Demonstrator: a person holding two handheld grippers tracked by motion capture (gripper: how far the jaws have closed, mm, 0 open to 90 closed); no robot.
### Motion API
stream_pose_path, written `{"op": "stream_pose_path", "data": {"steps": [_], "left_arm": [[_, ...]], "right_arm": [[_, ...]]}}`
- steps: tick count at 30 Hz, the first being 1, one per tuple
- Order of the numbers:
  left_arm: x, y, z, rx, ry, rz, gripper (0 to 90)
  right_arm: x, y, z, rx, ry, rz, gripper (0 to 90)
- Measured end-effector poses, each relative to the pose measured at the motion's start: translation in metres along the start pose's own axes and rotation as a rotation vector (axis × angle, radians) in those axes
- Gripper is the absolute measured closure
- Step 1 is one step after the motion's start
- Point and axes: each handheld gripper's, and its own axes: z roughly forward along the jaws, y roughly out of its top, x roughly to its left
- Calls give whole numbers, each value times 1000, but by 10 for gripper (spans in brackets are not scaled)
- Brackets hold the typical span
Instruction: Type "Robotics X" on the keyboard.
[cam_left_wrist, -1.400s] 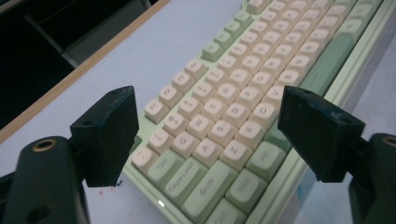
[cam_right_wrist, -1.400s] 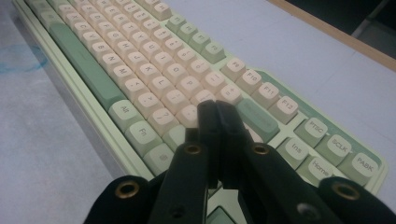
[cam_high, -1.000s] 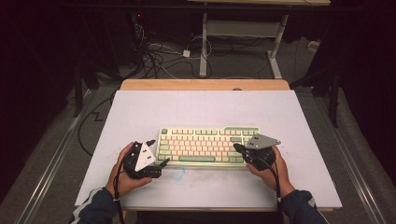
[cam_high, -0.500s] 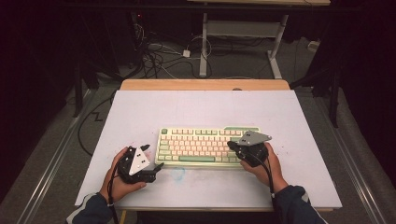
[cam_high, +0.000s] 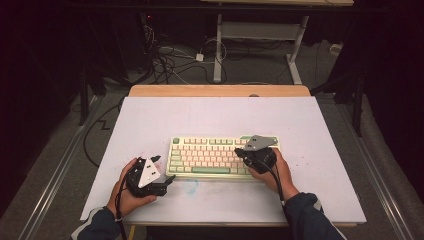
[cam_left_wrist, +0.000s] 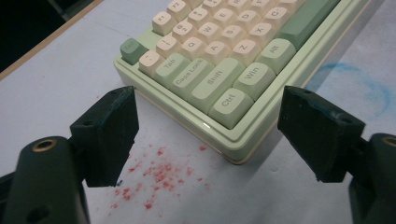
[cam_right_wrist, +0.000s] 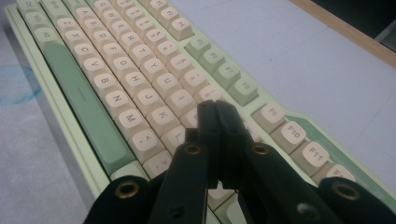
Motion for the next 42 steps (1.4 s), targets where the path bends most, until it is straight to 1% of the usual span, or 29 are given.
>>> {"op": "stream_pose_path", "data": {"steps": [6, 7, 12, 20, 28, 31, 34, 37, 38, 42], "left_arm": [[0, -1, 1, 10, -1, 2, 193], [0, -2, 1, 12, -3, 3, 194], [0, -3, 1, 18, -7, 3, 193], [-1, -4, 3, 33, -10, 6, 194], [-1, -5, 3, 40, -13, 7, 194], [-1, -6, 4, 46, -15, 8, 194], [-2, -6, 4, 47, -14, 8, 194], [-1, -6, 4, 46, -14, 5, 194], [-1, -6, 4, 47, -13, 5, 194], [-1, -6, 4, 50, -12, 12, 193]], "right_arm": [[4, 9, 11, 14, 10, -3, 900], [5, 10, 13, 18, 11, -10, 900], [8, 13, 24, 59, 15, -22, 900], [5, 13, 33, 86, 5, -6, 900], [6, 15, 36, 91, 3, -17, 900], [7, 14, 37, 111, 3, -19, 900], [7, 14, 36, 111, 4, -19, 900], [6, 15, 29, 65, 10, -2, 900], [6, 15, 27, 60, 8, 7, 900], [8, 15, 21, 18, 14, 8, 884]]}}
